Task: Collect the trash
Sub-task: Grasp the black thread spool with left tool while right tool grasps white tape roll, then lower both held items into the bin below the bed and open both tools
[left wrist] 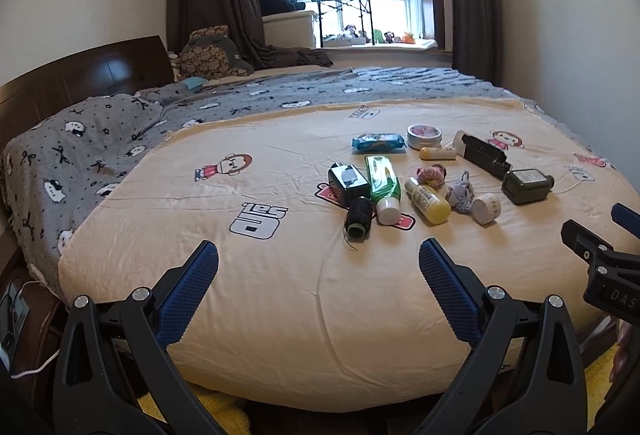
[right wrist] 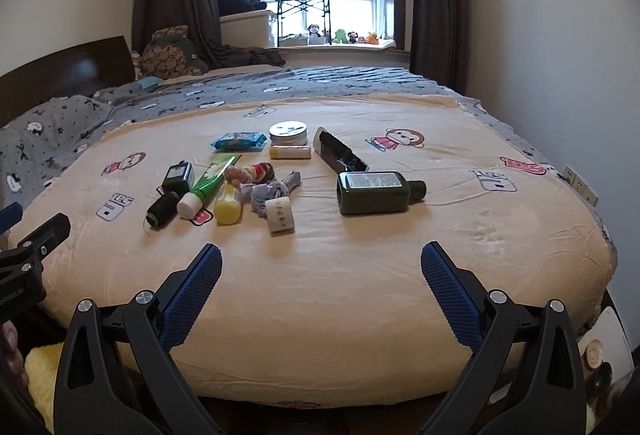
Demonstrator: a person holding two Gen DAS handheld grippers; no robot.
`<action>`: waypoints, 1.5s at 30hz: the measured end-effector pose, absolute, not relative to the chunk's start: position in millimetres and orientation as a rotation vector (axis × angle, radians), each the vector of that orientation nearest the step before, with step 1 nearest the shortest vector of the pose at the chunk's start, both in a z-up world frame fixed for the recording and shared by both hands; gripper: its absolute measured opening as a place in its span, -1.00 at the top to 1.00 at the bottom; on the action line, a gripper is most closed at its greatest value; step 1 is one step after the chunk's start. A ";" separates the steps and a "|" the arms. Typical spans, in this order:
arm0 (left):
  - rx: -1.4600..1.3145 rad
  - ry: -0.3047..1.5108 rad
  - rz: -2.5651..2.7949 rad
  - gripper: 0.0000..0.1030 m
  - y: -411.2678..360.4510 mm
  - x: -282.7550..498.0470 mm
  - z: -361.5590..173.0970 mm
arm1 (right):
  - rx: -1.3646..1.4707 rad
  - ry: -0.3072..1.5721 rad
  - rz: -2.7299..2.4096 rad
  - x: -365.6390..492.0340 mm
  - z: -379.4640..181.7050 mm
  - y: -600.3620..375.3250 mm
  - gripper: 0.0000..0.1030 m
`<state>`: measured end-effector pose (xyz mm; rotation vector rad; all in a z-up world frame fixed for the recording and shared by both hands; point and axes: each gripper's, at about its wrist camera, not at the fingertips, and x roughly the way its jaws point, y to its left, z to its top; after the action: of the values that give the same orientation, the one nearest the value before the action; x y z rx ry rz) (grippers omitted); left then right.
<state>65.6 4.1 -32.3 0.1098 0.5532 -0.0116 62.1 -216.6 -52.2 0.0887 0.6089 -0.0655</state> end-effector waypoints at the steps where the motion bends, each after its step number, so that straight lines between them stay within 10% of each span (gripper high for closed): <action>1: 0.102 0.564 -0.021 -0.84 4.6 72.7 -36.4 | 0.100 0.615 -0.056 68.9 -55.9 -216.5 -0.93; 13: 0.150 0.669 -0.082 -0.76 3.1 147.8 -82.9 | 0.141 0.689 0.002 142.1 -95.9 -222.5 -0.91; 30: 0.158 0.812 -0.219 0.19 -12.2 210.2 -114.4 | 0.058 0.757 0.112 174.6 -115.2 -199.2 0.49; 33: 0.148 0.806 -0.236 0.52 -11.9 211.7 -115.2 | 0.071 0.753 0.123 172.6 -113.5 -200.9 0.50; 45: 0.128 0.724 -0.282 0.52 -17.1 136.8 -79.9 | 0.115 0.701 0.153 110.2 -71.7 -224.2 0.50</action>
<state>136.8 -17.1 -79.9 0.1277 0.7239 -0.2821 110.2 -224.2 -71.7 0.1146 0.7014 0.1530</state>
